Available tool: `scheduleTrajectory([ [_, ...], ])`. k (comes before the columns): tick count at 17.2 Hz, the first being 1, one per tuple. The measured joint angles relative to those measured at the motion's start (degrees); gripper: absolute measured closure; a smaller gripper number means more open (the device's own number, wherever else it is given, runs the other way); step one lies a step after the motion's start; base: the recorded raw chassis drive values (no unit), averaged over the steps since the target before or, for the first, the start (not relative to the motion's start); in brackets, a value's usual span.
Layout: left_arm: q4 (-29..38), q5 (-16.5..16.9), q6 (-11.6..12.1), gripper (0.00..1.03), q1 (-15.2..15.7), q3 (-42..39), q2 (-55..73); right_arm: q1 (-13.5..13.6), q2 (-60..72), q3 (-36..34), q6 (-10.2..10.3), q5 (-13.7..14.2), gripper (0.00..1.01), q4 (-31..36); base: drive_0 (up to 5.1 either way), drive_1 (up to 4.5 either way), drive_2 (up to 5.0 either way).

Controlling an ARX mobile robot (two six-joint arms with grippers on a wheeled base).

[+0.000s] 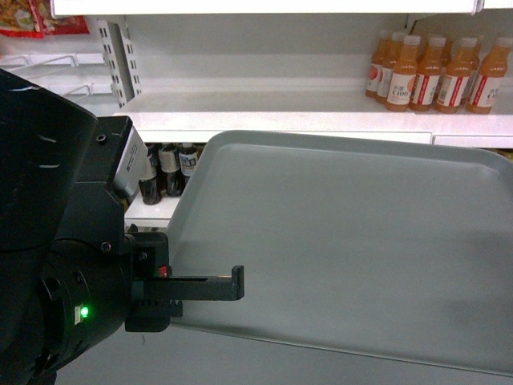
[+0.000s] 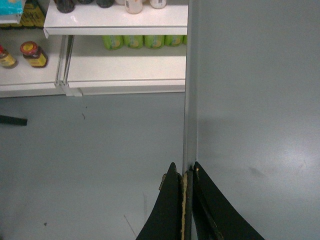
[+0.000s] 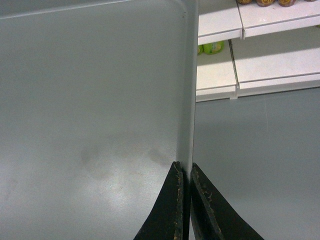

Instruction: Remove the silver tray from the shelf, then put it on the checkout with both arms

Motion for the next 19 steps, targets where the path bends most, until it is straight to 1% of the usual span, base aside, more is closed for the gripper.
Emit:
scheduleTrajectory([
  [1,-0.31,-0.07,0.0,1.0,0.02,0.0,0.0,0.04,0.0,0.0,-0.02,0.02,0.98,-0.13,0.0,0.0,0.0],
  [19,-0.15,-0.02,0.0,1.0,0.04,0.0,0.0,0.0,0.0,0.02,0.0,-0.02,0.98,-0.22,0.1,-4.21,4.5],
])
